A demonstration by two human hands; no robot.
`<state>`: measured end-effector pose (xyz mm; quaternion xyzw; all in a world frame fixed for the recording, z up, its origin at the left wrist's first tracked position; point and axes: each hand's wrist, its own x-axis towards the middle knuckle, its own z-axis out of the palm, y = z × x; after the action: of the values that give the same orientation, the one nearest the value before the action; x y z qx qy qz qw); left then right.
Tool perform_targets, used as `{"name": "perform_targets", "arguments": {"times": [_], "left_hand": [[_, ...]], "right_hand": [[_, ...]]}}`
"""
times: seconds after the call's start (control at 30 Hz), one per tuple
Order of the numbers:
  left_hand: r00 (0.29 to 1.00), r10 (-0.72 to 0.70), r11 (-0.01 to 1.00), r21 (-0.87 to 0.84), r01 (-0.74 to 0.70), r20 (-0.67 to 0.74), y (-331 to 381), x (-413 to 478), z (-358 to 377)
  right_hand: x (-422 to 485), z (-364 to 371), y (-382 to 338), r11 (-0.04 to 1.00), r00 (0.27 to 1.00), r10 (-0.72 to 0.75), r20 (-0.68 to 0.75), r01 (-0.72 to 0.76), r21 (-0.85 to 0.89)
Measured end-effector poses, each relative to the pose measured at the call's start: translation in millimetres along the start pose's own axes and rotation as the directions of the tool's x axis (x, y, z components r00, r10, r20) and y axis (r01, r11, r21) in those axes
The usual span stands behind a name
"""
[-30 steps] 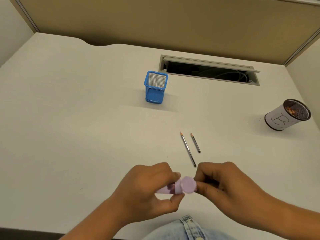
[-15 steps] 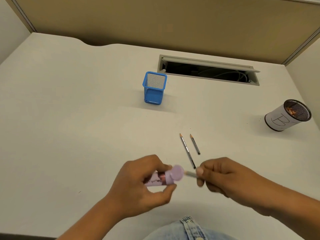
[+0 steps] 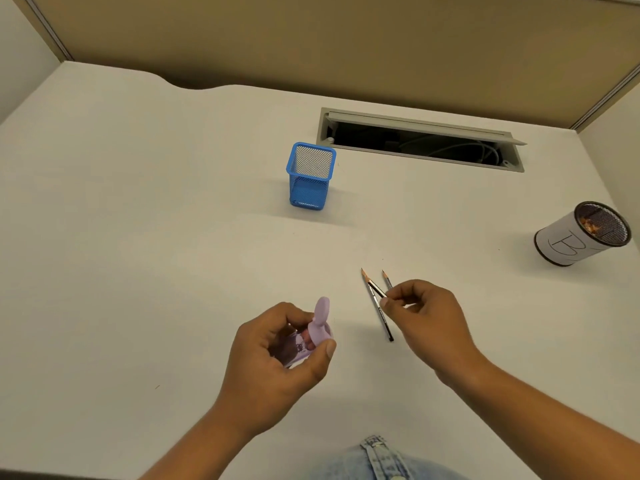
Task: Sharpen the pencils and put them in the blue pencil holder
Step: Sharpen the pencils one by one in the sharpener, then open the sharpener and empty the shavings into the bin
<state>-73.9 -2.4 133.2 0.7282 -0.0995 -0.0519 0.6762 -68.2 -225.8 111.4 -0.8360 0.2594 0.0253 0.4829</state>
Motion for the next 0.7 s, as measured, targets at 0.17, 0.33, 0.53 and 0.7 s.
{"name": "perform_targets", "arguments": {"times": [0.17,0.33,0.53,0.7], "left_hand": [[0.998,-0.053,0.999,-0.006,0.054,0.036,-6,-1,6],[0.996,-0.073,0.997,-0.030,0.074,0.046,-12,-2,8],[0.995,-0.091,0.995,-0.027,0.092,0.031,-14,-4,7],[0.995,-0.101,0.995,-0.024,0.101,0.024,-15,-3,7]], "right_hand": [[19,29,13,0.931,0.992,-0.127,-0.014,0.115,-0.348],[29,46,14,0.803,0.986,-0.152,0.060,0.159,-0.574],[38,52,15,0.714,0.975,-0.197,0.104,0.215,-0.666],[42,54,17,0.732,0.976,-0.186,0.113,0.214,-0.647]]}}
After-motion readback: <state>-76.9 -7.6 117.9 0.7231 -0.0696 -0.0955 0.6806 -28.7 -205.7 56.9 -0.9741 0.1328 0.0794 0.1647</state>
